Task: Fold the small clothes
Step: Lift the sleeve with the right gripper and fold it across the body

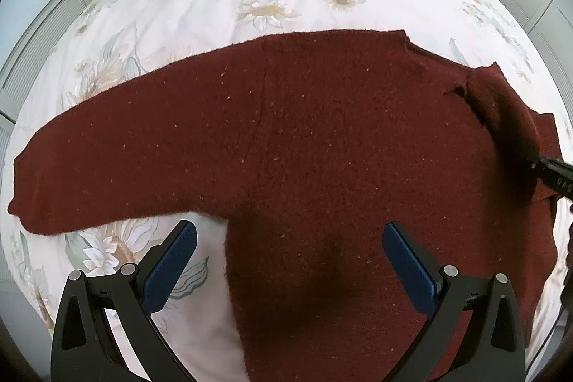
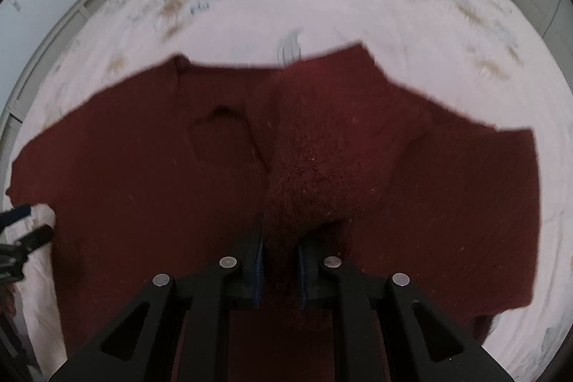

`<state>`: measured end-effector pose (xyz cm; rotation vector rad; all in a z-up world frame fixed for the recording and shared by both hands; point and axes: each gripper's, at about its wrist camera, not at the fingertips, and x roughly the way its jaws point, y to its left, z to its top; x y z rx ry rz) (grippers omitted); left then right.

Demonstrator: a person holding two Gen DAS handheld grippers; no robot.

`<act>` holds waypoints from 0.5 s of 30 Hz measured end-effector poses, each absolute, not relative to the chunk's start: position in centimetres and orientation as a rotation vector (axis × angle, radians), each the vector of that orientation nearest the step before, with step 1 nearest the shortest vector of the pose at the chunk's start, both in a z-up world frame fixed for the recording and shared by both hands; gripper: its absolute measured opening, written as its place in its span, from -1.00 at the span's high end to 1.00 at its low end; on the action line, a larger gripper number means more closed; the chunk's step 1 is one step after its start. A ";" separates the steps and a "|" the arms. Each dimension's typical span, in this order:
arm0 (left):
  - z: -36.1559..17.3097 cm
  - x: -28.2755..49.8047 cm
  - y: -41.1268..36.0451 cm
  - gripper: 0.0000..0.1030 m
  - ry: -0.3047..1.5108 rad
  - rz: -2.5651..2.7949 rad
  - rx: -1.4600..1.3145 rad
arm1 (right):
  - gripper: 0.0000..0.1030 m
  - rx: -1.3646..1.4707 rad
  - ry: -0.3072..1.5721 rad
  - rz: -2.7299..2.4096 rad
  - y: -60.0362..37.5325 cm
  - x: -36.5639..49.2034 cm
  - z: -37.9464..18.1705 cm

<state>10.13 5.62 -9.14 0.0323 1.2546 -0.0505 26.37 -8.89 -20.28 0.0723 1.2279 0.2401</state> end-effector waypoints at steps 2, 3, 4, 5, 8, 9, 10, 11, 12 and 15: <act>-9.2 10.1 5.7 -0.98 1.257 -0.051 0.027 | 0.66 0.071 1.234 0.234 -8.9 26.3 -20.7; -9.2 10.1 5.7 -0.98 1.257 -0.052 0.026 | 0.65 0.066 1.233 0.228 -8.9 26.2 -20.8; -9.2 10.1 5.7 -0.98 1.259 -0.052 0.030 | 0.63 0.062 1.230 0.222 -9.0 26.2 -20.7; -9.1 10.2 5.6 -0.98 1.260 -0.053 0.036 | 0.59 0.059 1.228 0.219 -9.1 26.2 -20.6; -8.8 10.2 5.8 -0.98 1.254 -0.051 0.052 | 0.19 0.037 1.211 0.193 -9.7 26.0 -19.7; -8.7 10.2 5.8 -0.98 1.253 -0.050 0.055 | -0.10 0.033 1.206 0.188 -9.9 25.8 -19.4; -8.7 10.3 5.8 -0.98 1.252 -0.049 0.055 | -0.40 0.022 1.202 0.179 -10.3 25.6 -19.0; -8.6 10.4 5.7 -0.98 1.251 -0.049 0.055 | -0.48 0.013 1.199 0.173 -10.5 25.5 -18.7; -8.6 10.4 5.7 -0.98 1.251 -0.049 0.055 | -0.51 0.003 1.193 0.168 -10.9 25.2 -18.3; -8.5 10.5 5.2 -0.98 1.251 -0.050 0.069 | -0.54 -0.002 1.198 0.157 -12.6 24.0 -17.6</act>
